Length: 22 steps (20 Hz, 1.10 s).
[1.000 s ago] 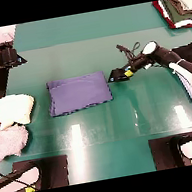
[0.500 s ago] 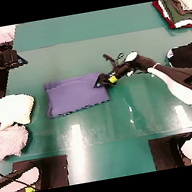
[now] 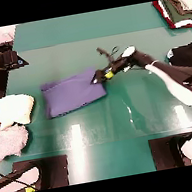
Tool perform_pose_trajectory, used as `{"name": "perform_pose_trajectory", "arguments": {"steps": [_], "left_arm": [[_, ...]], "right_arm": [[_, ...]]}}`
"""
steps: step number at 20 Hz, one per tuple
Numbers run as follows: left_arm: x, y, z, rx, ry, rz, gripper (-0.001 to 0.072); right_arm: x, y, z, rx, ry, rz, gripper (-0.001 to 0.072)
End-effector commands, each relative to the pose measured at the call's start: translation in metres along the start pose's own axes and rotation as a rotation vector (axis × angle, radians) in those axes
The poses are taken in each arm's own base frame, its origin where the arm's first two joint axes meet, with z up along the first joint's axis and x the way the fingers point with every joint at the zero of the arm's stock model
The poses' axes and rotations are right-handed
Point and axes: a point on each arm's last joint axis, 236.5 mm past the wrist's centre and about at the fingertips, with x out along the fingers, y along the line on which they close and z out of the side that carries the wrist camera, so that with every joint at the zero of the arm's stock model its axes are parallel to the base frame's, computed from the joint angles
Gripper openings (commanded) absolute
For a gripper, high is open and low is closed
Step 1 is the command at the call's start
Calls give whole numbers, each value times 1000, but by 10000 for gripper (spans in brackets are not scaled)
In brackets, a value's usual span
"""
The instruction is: Fold the shirts.
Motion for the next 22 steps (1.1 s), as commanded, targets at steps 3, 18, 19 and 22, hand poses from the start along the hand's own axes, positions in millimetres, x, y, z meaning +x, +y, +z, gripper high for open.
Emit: {"name": "perform_pose_trajectory", "arguments": {"steps": [3, 18, 19, 22], "left_arm": [[11, -29, -6, 51, 31, -42, 27], [49, -152, 1, 257, -61, -188, 27], [49, -152, 2, 257, -62, -187, 27], [49, -151, 1, 257, -58, -187, 27]], "right_arm": [[-160, -41, 29, 5, -268, -231, 18], [-545, -183, -43, 343, -1035, -736, 17], [-553, -176, -39, 321, -1050, -742, 17], [-573, -141, -23, 213, -1051, -763, 17]]}}
